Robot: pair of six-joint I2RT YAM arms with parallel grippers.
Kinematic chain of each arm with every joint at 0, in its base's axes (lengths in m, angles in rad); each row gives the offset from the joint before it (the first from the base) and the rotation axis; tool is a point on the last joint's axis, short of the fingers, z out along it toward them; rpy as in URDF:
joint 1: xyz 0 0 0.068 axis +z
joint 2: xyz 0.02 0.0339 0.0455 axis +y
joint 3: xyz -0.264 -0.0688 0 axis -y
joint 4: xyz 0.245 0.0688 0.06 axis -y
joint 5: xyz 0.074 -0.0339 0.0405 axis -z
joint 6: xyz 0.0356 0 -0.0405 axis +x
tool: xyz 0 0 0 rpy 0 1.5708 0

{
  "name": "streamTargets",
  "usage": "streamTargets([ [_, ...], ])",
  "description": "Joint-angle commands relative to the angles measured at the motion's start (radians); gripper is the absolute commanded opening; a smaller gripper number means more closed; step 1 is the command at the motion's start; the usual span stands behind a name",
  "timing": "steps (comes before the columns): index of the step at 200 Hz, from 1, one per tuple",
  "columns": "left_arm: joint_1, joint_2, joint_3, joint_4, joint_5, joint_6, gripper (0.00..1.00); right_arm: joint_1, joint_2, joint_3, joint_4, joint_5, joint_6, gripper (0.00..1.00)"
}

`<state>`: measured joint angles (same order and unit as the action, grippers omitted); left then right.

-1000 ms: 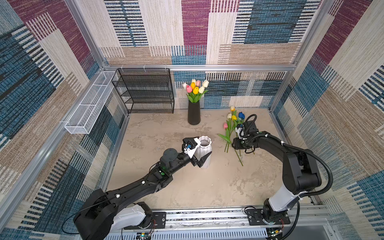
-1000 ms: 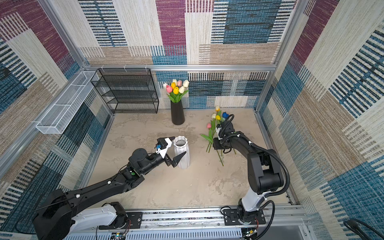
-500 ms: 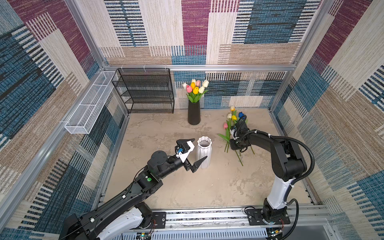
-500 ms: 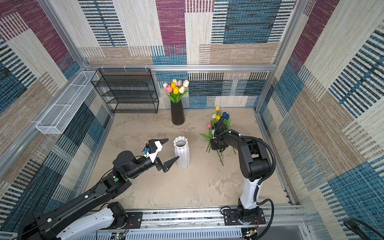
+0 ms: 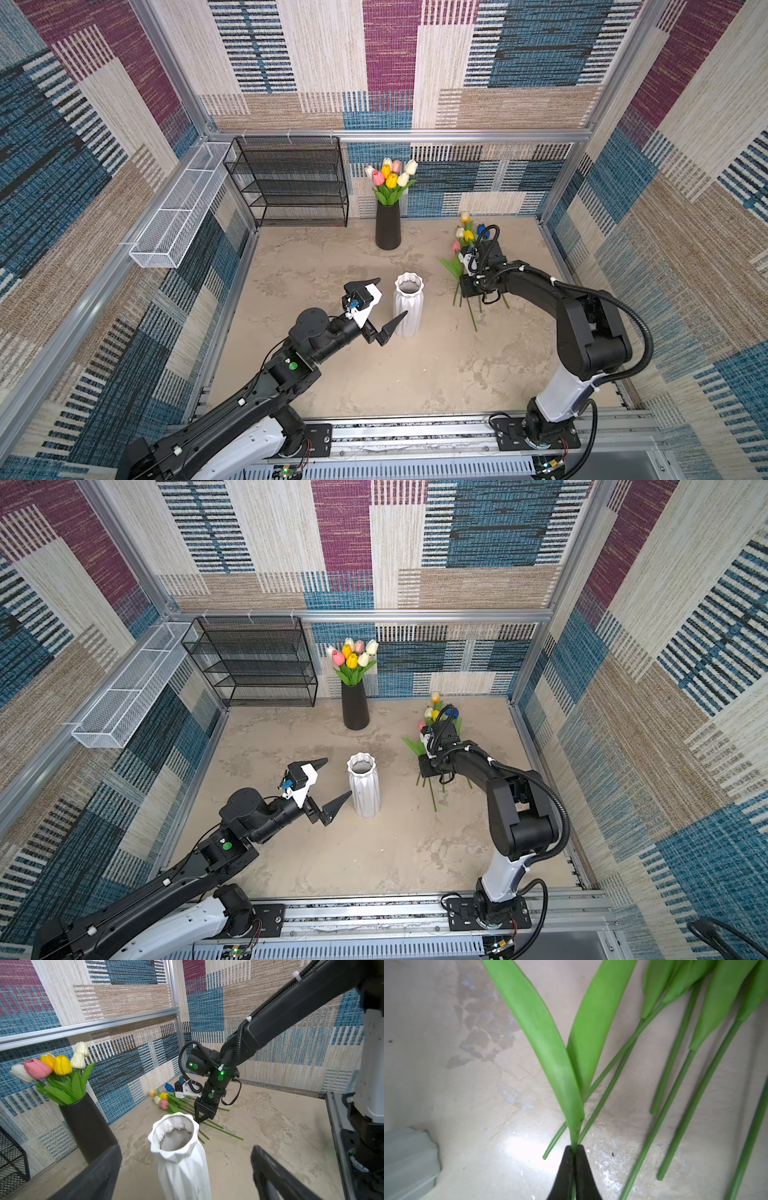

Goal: Arrange the flowers into the vase
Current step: 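Set down the white vase with the left while the right grasps the pink tulip, then lift the pink tulip with the right gripper and carry it over the white vase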

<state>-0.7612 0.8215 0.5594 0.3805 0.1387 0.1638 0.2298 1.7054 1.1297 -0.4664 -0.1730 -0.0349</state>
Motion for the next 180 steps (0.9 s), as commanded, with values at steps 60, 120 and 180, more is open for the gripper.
streamTargets([
  [60, 0.002, -0.014, 0.000, 0.218, -0.112, -0.040, 1.00, 0.003, -0.341, 0.127, 0.215, -0.307, 0.158, 0.00],
  [120, 0.009, -0.053, -0.108, 0.343, -0.235, -0.097, 1.00, 0.087, -0.425, 0.108, 0.620, -0.486, 0.265, 0.00],
  [180, 0.020, -0.081, -0.148, 0.259, -0.279, -0.111, 1.00, 0.233, -0.414, -0.056, 1.077, -0.419, 0.277, 0.00],
])
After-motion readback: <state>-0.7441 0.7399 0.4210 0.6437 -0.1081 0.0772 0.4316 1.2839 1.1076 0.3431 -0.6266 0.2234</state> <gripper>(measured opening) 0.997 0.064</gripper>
